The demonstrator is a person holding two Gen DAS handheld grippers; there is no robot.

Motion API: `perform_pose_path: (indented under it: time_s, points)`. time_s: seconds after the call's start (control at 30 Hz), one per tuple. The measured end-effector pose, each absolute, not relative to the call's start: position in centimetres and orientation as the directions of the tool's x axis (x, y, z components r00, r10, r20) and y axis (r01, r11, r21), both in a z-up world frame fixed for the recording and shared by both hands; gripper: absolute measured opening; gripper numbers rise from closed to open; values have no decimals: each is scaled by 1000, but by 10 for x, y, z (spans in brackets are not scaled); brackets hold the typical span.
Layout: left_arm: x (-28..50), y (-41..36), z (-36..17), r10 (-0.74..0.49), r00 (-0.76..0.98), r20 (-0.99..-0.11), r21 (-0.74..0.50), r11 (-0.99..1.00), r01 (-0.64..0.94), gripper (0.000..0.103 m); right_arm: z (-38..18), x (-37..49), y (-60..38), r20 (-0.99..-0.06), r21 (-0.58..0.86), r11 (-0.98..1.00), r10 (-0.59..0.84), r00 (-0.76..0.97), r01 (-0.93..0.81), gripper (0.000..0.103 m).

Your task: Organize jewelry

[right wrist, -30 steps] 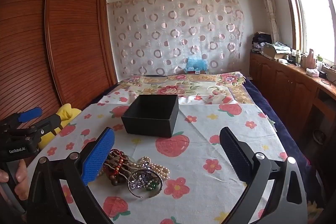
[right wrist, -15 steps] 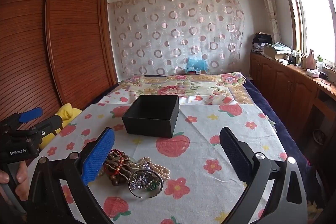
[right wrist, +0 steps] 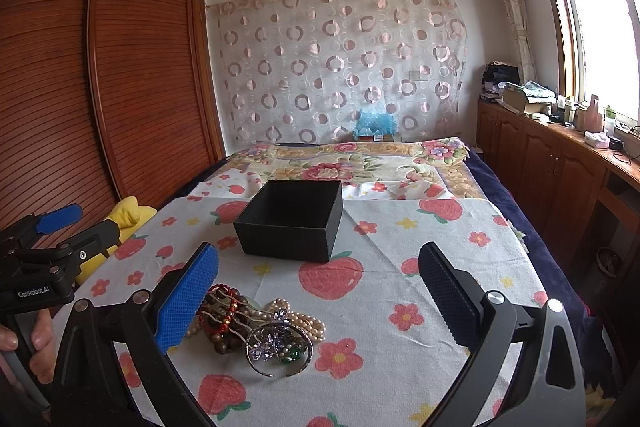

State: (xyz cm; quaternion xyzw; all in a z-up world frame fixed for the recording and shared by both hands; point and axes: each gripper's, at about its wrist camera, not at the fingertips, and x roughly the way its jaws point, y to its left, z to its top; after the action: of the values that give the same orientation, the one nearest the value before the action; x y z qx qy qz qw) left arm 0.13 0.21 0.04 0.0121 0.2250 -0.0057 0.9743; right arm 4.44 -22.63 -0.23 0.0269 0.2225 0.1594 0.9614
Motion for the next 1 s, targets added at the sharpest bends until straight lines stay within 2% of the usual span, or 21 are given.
perform_pose_path:
  time_s: [1.0]
  points:
    - [0,0,0,-2,899,-437,25,1000,14,95,-3,44,-227,-419,122,948,318,850,-294,101]
